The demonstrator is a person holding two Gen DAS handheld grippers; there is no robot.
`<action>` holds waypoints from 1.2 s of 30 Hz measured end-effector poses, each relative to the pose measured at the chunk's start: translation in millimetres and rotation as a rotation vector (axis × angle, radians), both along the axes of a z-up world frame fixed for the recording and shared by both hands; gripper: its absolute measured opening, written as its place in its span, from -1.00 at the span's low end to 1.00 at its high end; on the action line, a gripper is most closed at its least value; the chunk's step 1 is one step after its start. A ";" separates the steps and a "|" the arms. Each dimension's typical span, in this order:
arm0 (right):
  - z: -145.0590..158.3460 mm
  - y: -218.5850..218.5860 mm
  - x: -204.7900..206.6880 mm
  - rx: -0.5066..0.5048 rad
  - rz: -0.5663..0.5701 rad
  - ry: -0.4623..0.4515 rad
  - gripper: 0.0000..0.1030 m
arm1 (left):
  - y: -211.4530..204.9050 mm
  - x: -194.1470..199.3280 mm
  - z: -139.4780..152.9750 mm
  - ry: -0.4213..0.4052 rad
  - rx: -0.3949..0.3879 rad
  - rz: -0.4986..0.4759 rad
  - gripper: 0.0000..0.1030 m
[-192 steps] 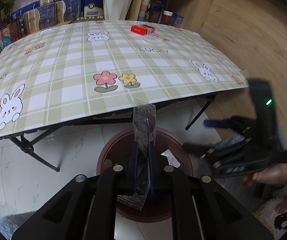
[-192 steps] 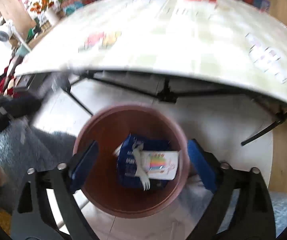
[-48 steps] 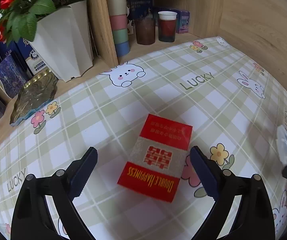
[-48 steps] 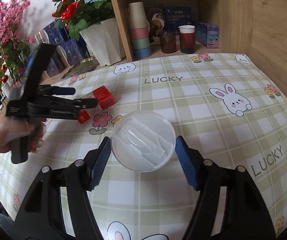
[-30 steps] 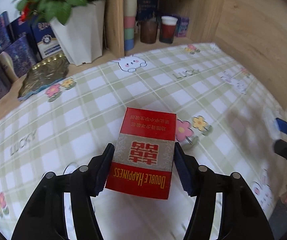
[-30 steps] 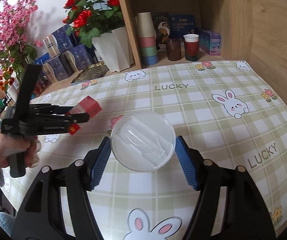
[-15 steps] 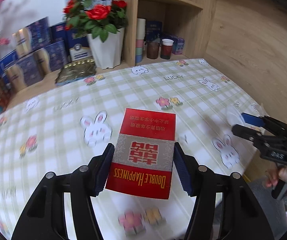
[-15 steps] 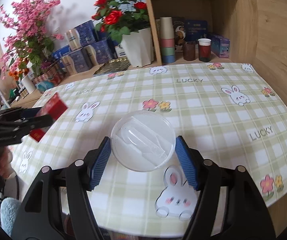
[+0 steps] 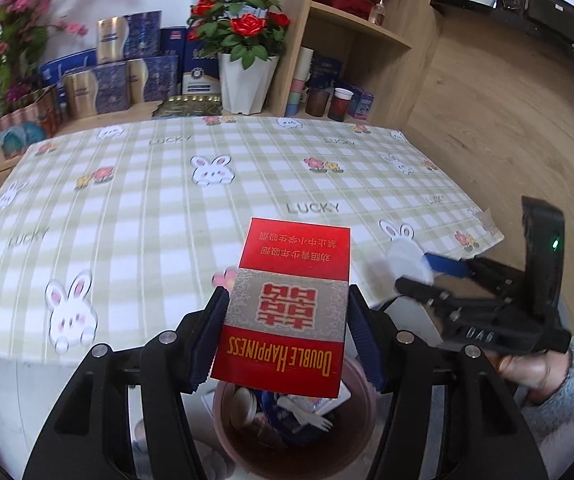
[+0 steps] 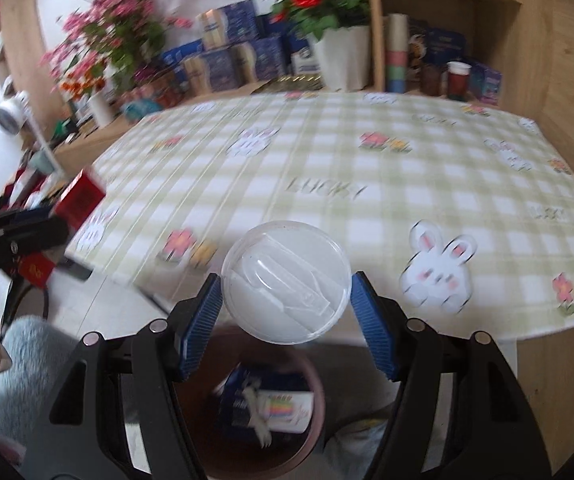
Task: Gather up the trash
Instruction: 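Carry the clear lid over the bin and open the right tool, then carry the red box over the bin and open the left tool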
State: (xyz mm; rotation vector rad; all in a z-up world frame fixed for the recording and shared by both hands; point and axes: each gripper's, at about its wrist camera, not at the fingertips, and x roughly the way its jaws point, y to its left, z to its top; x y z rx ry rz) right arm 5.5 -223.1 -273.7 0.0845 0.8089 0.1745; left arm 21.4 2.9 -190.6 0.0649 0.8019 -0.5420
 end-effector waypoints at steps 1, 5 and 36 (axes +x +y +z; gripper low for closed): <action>-6.2 6.7 -5.3 0.000 0.018 0.013 0.29 | 2.4 -4.2 -1.2 0.000 -0.001 0.004 0.12; -29.2 24.3 -19.2 0.017 0.068 0.075 0.29 | 15.5 -25.7 -10.0 -0.002 -0.002 0.026 0.12; -44.4 32.2 -13.9 -0.061 0.062 0.079 0.88 | 26.3 -44.9 -69.0 0.113 -0.008 0.071 0.12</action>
